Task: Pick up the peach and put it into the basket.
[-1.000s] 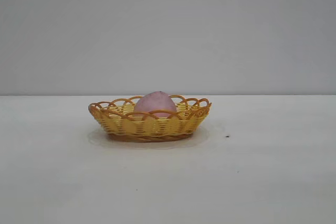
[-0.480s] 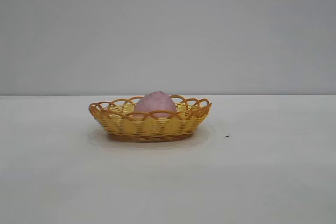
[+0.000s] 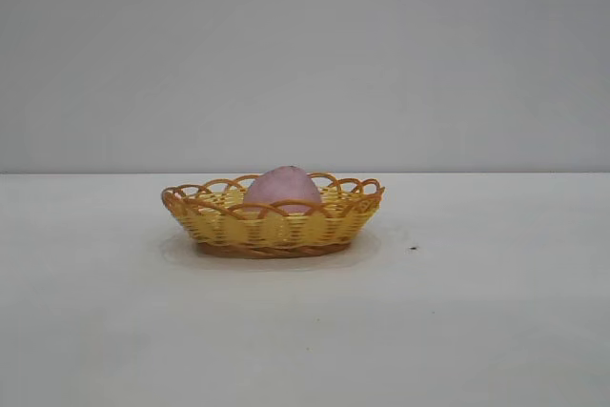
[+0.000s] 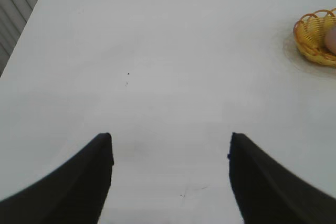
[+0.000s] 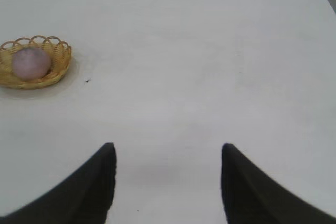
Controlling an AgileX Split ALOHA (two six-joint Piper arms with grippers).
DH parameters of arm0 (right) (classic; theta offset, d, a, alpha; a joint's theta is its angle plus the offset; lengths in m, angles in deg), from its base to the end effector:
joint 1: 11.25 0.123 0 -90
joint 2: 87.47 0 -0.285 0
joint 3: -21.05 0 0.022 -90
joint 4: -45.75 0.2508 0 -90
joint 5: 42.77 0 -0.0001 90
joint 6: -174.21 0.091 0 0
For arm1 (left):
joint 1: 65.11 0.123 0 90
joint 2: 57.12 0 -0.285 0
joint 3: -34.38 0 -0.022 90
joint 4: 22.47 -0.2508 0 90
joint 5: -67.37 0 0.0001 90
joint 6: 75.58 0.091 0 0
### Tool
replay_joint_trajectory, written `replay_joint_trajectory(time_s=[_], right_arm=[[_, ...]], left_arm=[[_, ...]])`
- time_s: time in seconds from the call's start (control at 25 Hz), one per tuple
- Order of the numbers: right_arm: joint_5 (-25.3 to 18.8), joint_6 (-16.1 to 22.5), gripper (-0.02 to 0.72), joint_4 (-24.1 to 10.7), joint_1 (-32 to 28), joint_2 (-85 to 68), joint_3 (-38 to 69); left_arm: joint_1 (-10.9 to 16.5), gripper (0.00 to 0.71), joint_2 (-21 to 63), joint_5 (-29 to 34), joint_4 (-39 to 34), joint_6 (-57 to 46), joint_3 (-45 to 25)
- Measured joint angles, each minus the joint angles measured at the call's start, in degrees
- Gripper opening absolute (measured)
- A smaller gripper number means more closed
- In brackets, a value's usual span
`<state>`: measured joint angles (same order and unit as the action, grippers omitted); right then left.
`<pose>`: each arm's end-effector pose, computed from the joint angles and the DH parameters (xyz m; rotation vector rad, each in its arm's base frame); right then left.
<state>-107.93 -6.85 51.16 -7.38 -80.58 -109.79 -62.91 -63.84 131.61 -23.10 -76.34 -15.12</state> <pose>-0.0101 0.0071 0.2686 -0.1001 2.1125 0.1435 -0.0085 0.0006 0.2679 -0.0552 2.1018 0.0284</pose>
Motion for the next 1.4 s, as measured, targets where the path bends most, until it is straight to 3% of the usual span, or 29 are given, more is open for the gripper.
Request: replay_joint_trajectory(time_s=[0.08,0.12,0.2,0.28,1.4], right_arm=[[0.0,0.0,0.357,0.0,0.0,0.0,0.0],[0.0,0.0,0.307,0.0,0.0,0.0,0.0],[0.0,0.0,0.3,0.0,0.0,0.0,0.0],[0.0,0.0,0.235,0.1,0.7,0.0,0.0],[0.0,0.0,0.244,0.1,1.8,0.0,0.0]], left_arm=[[0.0,0.461,0.0,0.0,0.0,0.0,0.0],[0.0,0.461,0.0,0.0,0.0,0.0,0.0],[0.0,0.461,0.0,0.0,0.0,0.0,0.0],[0.0,0.461,0.0,0.0,0.0,0.0,0.0],[0.0,0.461,0.0,0.0,0.0,0.0,0.0]])
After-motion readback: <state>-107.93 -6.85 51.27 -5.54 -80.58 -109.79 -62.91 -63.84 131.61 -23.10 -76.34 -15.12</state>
